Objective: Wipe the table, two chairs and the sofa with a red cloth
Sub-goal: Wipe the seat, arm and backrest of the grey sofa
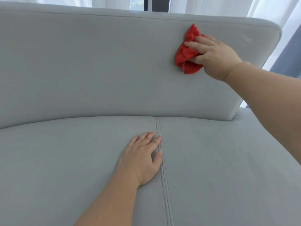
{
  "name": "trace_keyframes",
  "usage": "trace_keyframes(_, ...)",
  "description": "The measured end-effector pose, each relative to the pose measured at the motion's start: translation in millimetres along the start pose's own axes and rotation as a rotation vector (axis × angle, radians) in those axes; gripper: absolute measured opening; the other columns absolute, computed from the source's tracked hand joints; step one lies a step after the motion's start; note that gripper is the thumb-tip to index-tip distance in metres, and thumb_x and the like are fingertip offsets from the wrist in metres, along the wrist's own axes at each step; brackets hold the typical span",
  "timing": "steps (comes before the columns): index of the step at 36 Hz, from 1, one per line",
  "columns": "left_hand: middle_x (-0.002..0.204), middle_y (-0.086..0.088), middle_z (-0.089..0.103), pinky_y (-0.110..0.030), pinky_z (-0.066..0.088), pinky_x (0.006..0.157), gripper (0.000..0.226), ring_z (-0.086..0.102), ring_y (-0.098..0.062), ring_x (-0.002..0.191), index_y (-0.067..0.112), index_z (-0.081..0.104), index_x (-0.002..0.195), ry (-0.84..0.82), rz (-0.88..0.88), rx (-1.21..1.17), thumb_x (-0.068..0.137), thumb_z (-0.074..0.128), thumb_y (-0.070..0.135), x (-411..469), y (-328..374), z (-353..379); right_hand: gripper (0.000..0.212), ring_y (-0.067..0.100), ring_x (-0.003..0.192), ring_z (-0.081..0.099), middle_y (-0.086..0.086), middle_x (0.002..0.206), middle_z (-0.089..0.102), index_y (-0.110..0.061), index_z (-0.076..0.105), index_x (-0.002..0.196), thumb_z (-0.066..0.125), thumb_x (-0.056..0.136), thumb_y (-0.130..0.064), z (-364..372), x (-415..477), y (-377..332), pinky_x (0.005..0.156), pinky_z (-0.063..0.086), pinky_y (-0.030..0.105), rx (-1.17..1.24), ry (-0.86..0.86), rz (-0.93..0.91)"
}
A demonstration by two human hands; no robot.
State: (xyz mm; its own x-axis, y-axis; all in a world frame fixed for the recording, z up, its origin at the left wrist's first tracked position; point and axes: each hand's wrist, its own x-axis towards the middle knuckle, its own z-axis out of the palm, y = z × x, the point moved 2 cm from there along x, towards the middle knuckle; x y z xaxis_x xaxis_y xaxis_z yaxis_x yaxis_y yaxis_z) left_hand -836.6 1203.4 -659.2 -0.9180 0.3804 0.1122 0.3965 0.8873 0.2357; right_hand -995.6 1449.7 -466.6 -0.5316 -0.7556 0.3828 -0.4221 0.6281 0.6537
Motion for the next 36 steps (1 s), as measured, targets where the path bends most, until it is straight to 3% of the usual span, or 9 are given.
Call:
trace_keyframes(4, 0.159, 0.013, 0.009, -0.028, -0.002, 0.118, 0.062, 0.003, -0.003, 0.145, 0.035, 0.015, 0.151, -0.007, -0.003, 0.004, 0.091, 0.012, 0.05, 1, 0, 1, 0.048, 0.048, 0.134, 0.034, 0.021, 0.148, 0.04, -0.01, 0.062, 0.126, 0.041, 0.084, 0.001, -12, -1, 13, 0.112, 0.025, 0.058, 0.057, 0.041, 0.214)
trace_keyframes(7, 0.159, 0.014, 0.01, -0.026, -0.003, 0.117, 0.083, 0.003, -0.003, 0.145, 0.036, 0.015, 0.151, -0.004, -0.01, 0.023, 0.073, -0.007, 0.056, 2, 1, 1, 0.052, 0.049, 0.136, 0.031, 0.022, 0.15, 0.035, -0.01, 0.059, 0.13, 0.049, 0.083, 0.009, -11, -2, 11, 0.113, 0.023, 0.059, 0.103, 0.048, 0.251)
trace_keyframes(10, 0.159, 0.014, 0.01, -0.025, -0.003, 0.117, 0.087, 0.004, -0.003, 0.145, 0.036, 0.014, 0.151, -0.034, -0.017, 0.032, 0.069, -0.009, 0.056, 2, 1, -1, 0.056, 0.047, 0.14, 0.025, 0.019, 0.154, 0.031, -0.011, 0.058, 0.132, 0.048, 0.081, 0.012, -11, -1, 7, 0.114, 0.022, 0.057, 0.161, 0.039, 0.307)
trace_keyframes(13, 0.159, 0.014, 0.009, -0.026, -0.002, 0.117, 0.079, 0.004, -0.003, 0.145, 0.036, 0.015, 0.151, -0.083, -0.036, 0.019, 0.076, -0.002, 0.056, 4, 4, -6, 0.053, 0.047, 0.142, 0.02, 0.018, 0.155, 0.027, -0.009, 0.06, 0.13, 0.048, 0.082, 0.011, -13, 2, 3, 0.117, 0.014, 0.053, 0.184, 0.017, 0.338)
trace_keyframes(16, 0.159, 0.011, 0.01, -0.028, 0.002, 0.118, 0.058, 0.006, -0.005, 0.145, 0.034, 0.017, 0.151, -0.179, -0.058, 0.028, 0.094, 0.021, 0.047, 8, 8, -15, 0.049, 0.046, 0.143, 0.018, 0.018, 0.156, 0.025, -0.008, 0.062, 0.128, 0.048, 0.084, 0.009, -11, 4, 4, 0.116, 0.01, 0.052, 0.196, 0.003, 0.314)
trace_keyframes(21, 0.145, -0.005, 0.041, -0.031, 0.03, 0.107, 0.045, 0.037, -0.022, 0.132, 0.018, 0.041, 0.136, -0.119, -0.13, 0.103, 0.095, 0.037, 0.036, 30, 45, -28, 0.05, 0.047, 0.142, 0.02, 0.018, 0.155, 0.028, -0.01, 0.061, 0.129, 0.048, 0.084, 0.007, -8, 0, 10, 0.115, 0.014, 0.054, 0.222, 0.009, 0.293)
trace_keyframes(25, 0.16, -0.001, 0.013, -0.036, 0.006, 0.119, 0.059, 0.008, -0.015, 0.146, 0.022, 0.02, 0.151, -0.139, 0.007, 0.045, 0.095, 0.022, 0.044, 41, 84, 2, 0.047, 0.047, 0.14, 0.025, 0.018, 0.152, 0.034, -0.011, 0.064, 0.126, 0.042, 0.086, 0.0, 0, -2, 9, 0.113, 0.021, 0.058, 0.17, 0.033, 0.284)
trace_keyframes(30, 0.16, 0.007, 0.009, -0.031, 0.001, 0.119, 0.062, 0.003, -0.007, 0.146, 0.029, 0.016, 0.152, -0.08, 0.025, 0.041, 0.092, 0.018, 0.048, 43, 79, 19, 0.047, 0.052, 0.126, 0.045, 0.021, 0.139, 0.05, -0.009, 0.071, 0.112, 0.035, 0.082, -0.005, 27, -22, -8, 0.1, 0.038, 0.065, 0.148, 0.1, 0.248)
trace_keyframes(36, 0.16, 0.01, 0.006, -0.03, -0.001, 0.119, 0.064, 0.001, -0.005, 0.145, 0.032, 0.013, 0.152, -0.056, 0.022, 0.045, 0.09, 0.014, 0.049, 41, 80, 21, 0.043, 0.049, 0.118, 0.053, 0.018, 0.132, 0.058, -0.01, 0.075, 0.1, 0.038, 0.079, -0.007, 64, -60, -48, 0.098, 0.037, 0.062, 0.173, 0.045, 0.155)
